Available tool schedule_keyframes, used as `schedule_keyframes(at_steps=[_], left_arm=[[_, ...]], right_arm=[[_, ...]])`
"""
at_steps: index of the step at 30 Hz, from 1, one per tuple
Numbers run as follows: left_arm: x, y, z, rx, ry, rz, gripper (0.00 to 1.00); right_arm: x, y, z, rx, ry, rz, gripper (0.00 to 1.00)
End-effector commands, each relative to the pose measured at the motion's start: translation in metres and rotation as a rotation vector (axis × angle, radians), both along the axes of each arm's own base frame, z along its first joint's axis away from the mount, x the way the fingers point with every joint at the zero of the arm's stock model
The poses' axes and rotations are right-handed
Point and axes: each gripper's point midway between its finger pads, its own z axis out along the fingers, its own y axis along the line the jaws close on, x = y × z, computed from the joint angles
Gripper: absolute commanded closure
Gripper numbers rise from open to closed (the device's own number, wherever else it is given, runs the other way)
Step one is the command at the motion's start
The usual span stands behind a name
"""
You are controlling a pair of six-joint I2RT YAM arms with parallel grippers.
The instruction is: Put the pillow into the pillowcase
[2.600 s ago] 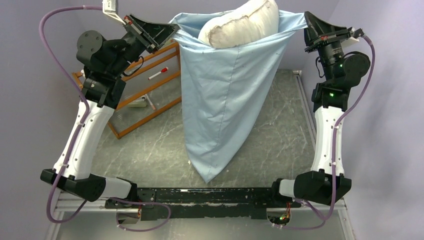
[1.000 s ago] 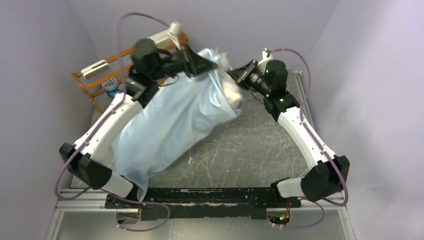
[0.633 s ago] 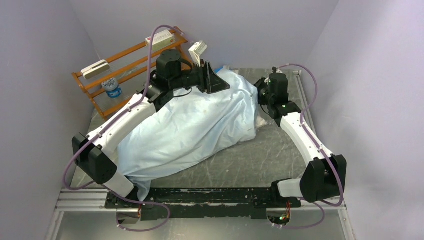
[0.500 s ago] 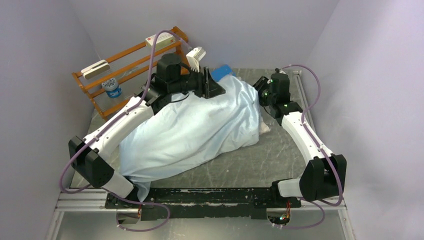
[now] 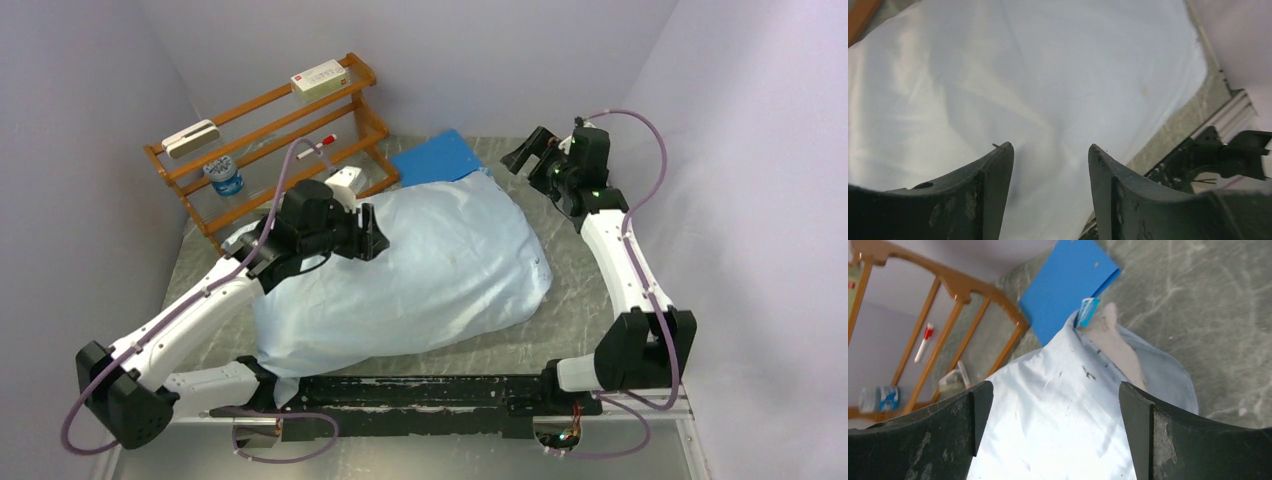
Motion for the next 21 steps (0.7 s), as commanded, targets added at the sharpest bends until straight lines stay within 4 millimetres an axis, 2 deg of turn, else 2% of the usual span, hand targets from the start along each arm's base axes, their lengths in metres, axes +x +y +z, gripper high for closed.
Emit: schedule_keyframes(at_steps=[1,3,6,9,15,21], left_arm=[[-0.003,0.040,-0.029,0.123,0.014,0.142,0.39],[-0.004,0.055,-0.041,0.150,0.020,0.206,0.38],[0.002,0.072,-0.056,0.155,0.041,0.271,0.37],[0.011,0.084,-0.073,0.107,0.112,0.274,0.37],[0.035,0.104,-0.092,0.104,0.144,0.319,0.37],[0.044,0.120,-0.125,0.103,0.234,0.349,0.38]], right_arm=[[0.004,0.025,-0.026,0.062,0.060,0.246,0.01],[0.012,0.016,-0.043,0.110,0.103,0.274,0.01],[0.020,0.017,-0.075,0.192,0.198,0.328,0.00],[0.021,0.016,-0.087,0.202,0.219,0.329,0.00],[0.007,0.020,-0.083,0.245,0.232,0.369,0.03],[-0.022,0.030,-0.036,0.337,0.106,0.400,0.10]])
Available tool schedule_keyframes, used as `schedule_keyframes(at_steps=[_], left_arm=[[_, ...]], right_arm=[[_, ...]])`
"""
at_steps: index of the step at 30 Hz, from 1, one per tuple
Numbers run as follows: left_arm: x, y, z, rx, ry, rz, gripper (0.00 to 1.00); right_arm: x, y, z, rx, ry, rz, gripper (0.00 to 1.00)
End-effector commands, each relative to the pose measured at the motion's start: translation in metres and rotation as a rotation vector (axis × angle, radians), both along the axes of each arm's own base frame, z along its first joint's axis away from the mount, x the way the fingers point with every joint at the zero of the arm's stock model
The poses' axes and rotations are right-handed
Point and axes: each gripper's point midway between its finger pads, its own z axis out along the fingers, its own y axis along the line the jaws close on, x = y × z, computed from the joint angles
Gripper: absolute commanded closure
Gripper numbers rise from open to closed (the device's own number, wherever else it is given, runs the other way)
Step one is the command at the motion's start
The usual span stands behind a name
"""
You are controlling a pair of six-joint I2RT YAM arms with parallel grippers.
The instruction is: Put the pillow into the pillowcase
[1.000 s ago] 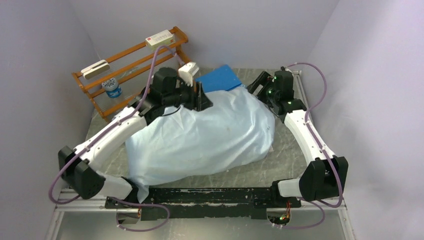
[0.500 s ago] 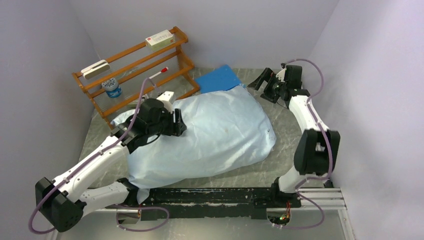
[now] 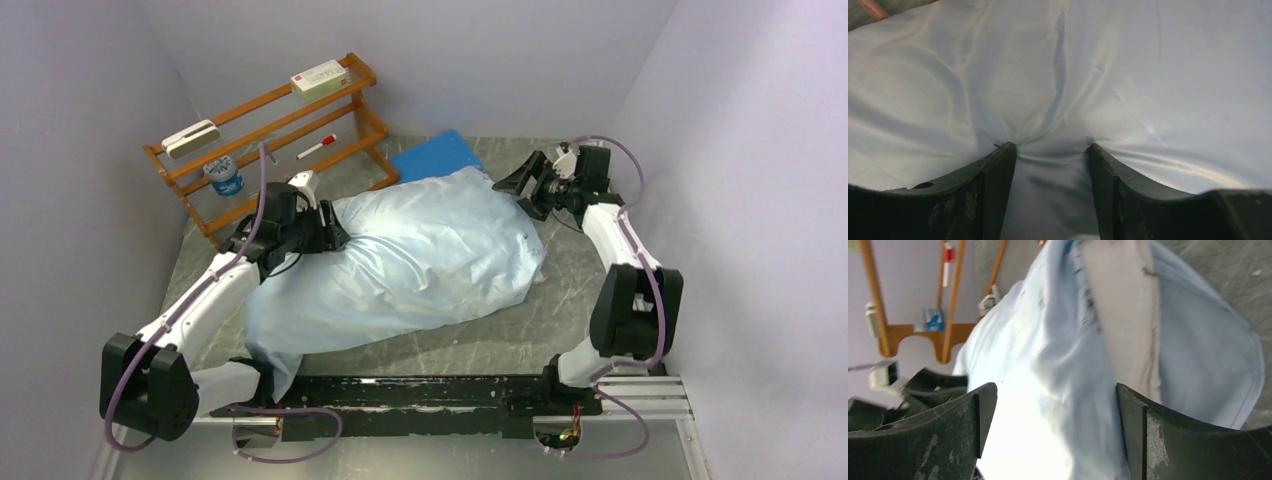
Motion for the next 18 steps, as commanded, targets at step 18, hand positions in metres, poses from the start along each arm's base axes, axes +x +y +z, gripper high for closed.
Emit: schedule_keyframes(at_steps=[18], left_arm=[[0.001,0.022,-0.054,-0.003,0.164,0.000,0.39]], right_arm=[[-0.106,-0.010,0.055,-0.117,-0.164,-0.070,0.12]])
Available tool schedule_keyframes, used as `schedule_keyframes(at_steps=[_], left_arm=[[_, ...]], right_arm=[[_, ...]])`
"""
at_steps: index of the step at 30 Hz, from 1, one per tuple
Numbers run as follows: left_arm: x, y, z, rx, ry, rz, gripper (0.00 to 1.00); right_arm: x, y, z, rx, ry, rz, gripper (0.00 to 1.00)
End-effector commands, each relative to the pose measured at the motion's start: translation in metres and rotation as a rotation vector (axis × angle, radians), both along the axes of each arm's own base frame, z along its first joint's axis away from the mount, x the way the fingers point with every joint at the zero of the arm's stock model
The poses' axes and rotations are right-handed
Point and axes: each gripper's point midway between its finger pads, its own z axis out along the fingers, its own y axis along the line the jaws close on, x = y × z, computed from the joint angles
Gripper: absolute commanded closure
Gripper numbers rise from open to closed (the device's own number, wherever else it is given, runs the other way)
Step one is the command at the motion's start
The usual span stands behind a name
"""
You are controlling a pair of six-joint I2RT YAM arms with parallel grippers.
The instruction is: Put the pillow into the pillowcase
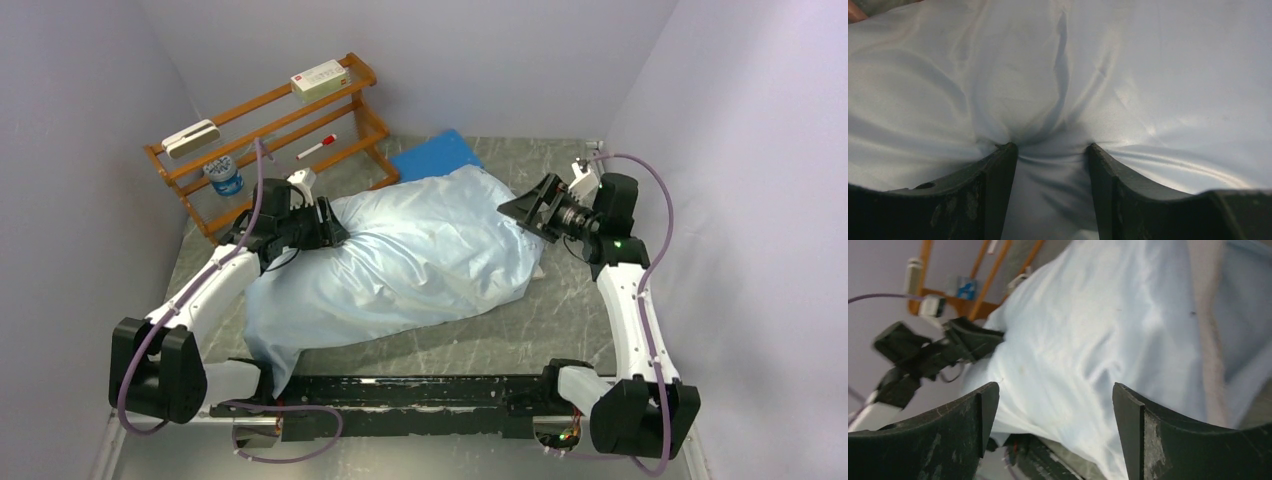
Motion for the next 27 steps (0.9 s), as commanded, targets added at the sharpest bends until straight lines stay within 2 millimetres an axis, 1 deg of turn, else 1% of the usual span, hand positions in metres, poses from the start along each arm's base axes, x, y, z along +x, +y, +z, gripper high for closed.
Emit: schedule_keyframes(at_steps=[1,2,4,6,11,12,13,14,17,19,21,23,27], left_arm=[[-0.014,0.018,-0.039,0.077,0.114,0.019,0.39],[-0.014,0.018,-0.039,0.076,0.114,0.017,0.39],[-0.015,0.018,-0.040,0.081,0.120,0.015,0.39],[-0.015,0.019,-0.043,0.092,0.129,0.014,0.39],[-0.013,0.021,-0.048,0.101,0.143,0.018,0.39],[-0.013,0.021,-0.049,0.104,0.147,0.022,0.39],[-0.012,0.022,-0.049,0.105,0.147,0.025,0.39],[-0.011,0.024,-0.049,0.106,0.148,0.029,0.39],[-0.008,0.028,-0.053,0.112,0.162,0.038,0.39],[-0.006,0.028,-0.056,0.109,0.176,0.037,0.39],[-0.007,0.028,-0.059,0.100,0.185,0.036,0.39],[-0.007,0.028,-0.061,0.096,0.190,0.033,0.39],[-0.008,0.028,-0.064,0.101,0.200,0.035,0.39]], right_arm=[[0.003,-0.035,-0.036,-0.202,0.042,-0.162,0.11],[0.005,-0.040,-0.040,-0.230,0.054,-0.175,0.11],[0.007,-0.040,-0.044,-0.233,0.080,-0.152,0.11],[0.008,-0.044,-0.048,-0.231,0.120,-0.187,0.11],[0.015,-0.083,-0.049,-0.315,0.133,-0.442,0.01],[0.016,-0.084,-0.052,-0.310,0.140,-0.450,0.00],[0.017,-0.081,-0.053,-0.294,0.145,-0.429,0.00],[0.017,-0.072,-0.056,-0.265,0.163,-0.377,0.00],[0.012,-0.046,-0.059,-0.163,0.178,-0.230,0.03],[0.007,-0.040,-0.056,-0.138,0.163,-0.187,0.06],[0.003,-0.035,-0.047,-0.124,0.123,-0.157,0.09],[-0.002,-0.027,-0.030,-0.088,0.055,-0.106,0.14],[-0.023,-0.004,0.006,0.034,-0.080,0.006,0.25]])
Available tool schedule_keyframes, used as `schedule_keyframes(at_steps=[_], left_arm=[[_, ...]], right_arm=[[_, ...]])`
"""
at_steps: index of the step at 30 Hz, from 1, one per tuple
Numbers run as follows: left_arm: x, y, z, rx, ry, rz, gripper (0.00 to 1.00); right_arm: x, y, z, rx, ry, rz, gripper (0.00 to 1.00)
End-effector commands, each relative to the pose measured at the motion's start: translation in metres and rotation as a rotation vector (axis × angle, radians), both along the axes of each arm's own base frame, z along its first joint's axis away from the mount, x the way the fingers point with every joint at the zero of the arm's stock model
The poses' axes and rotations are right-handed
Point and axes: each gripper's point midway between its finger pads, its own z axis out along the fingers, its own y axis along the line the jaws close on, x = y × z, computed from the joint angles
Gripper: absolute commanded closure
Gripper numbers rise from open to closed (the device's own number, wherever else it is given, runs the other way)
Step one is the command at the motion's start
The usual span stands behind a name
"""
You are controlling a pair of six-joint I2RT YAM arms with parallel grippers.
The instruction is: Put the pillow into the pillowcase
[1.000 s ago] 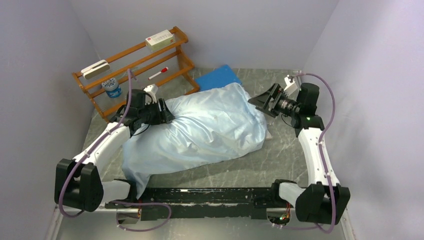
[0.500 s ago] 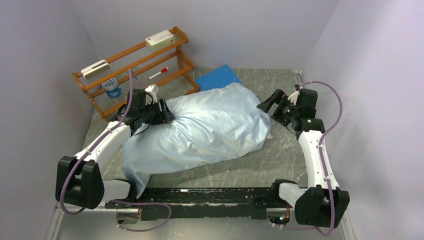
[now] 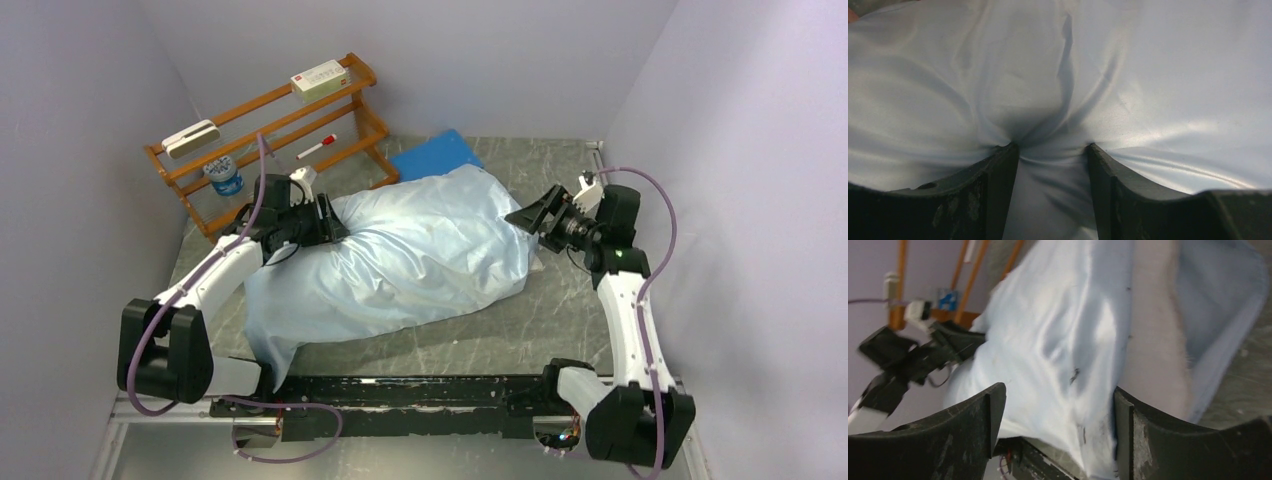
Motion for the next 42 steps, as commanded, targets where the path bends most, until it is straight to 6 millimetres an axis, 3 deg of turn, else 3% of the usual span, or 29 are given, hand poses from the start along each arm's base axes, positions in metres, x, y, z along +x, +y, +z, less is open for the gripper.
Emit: schedule_keyframes(at_steps=[1,5,7,10,12,13,15,19,21,23,25,27,28,31,33,35,37,38,42], left_arm=[[-0.020,0.027,-0.053,0.122,0.158,0.040,0.39],[-0.020,0.027,-0.057,0.120,0.172,0.039,0.40],[-0.020,0.027,-0.058,0.120,0.174,0.038,0.40],[-0.021,0.027,-0.059,0.125,0.177,0.038,0.40],[-0.022,0.028,-0.060,0.125,0.180,0.040,0.40],[-0.022,0.028,-0.062,0.126,0.183,0.041,0.40],[-0.023,0.028,-0.063,0.126,0.188,0.041,0.40],[-0.027,0.032,-0.068,0.146,0.203,0.052,0.40],[-0.028,0.033,-0.070,0.152,0.212,0.056,0.41],[-0.029,0.034,-0.072,0.162,0.220,0.054,0.41],[-0.030,0.036,-0.073,0.170,0.228,0.057,0.40],[-0.030,0.036,-0.073,0.166,0.225,0.059,0.40],[-0.031,0.035,-0.074,0.162,0.225,0.059,0.40],[-0.031,0.033,-0.073,0.148,0.222,0.059,0.41],[-0.031,0.033,-0.073,0.145,0.219,0.058,0.41],[-0.031,0.032,-0.072,0.144,0.217,0.054,0.41],[-0.030,0.030,-0.069,0.136,0.208,0.044,0.41],[-0.030,0.028,-0.066,0.124,0.199,0.033,0.41],[-0.029,0.020,-0.043,0.080,0.162,0.007,0.40]], right_arm=[[-0.025,0.030,0.055,0.152,-0.211,0.170,0.27],[-0.039,0.037,0.067,0.190,-0.261,0.212,0.44],[-0.038,0.033,0.054,0.154,-0.230,0.177,0.50],[-0.031,0.011,0.023,0.023,-0.156,0.046,0.52],[-0.027,-0.005,0.007,-0.058,-0.103,-0.036,0.60],[-0.023,-0.014,0.004,-0.097,-0.087,-0.082,0.67],[-0.017,-0.034,0.004,-0.172,-0.064,-0.193,1.00],[-0.009,-0.102,0.040,-0.381,-0.121,-0.540,1.00],[-0.010,-0.124,0.060,-0.428,-0.143,-0.664,1.00],[-0.009,-0.117,0.080,-0.379,-0.202,-0.657,1.00],[-0.009,-0.094,0.096,-0.282,-0.279,-0.571,1.00],[-0.011,-0.086,0.089,-0.245,-0.281,-0.548,1.00],[-0.012,-0.096,0.078,-0.264,-0.257,-0.602,1.00],[-0.013,-0.158,0.048,-0.462,-0.191,-0.882,1.00],[-0.019,-0.190,0.049,-0.531,-0.138,-1.066,1.00],[-0.014,-0.195,0.069,-0.494,-0.141,-1.122,0.99],[0.008,-0.172,0.088,-0.404,-0.199,-0.995,0.67],[0.015,-0.160,0.094,-0.370,-0.211,-0.933,0.56],[0.031,-0.123,0.098,-0.307,-0.218,-0.711,0.31]])
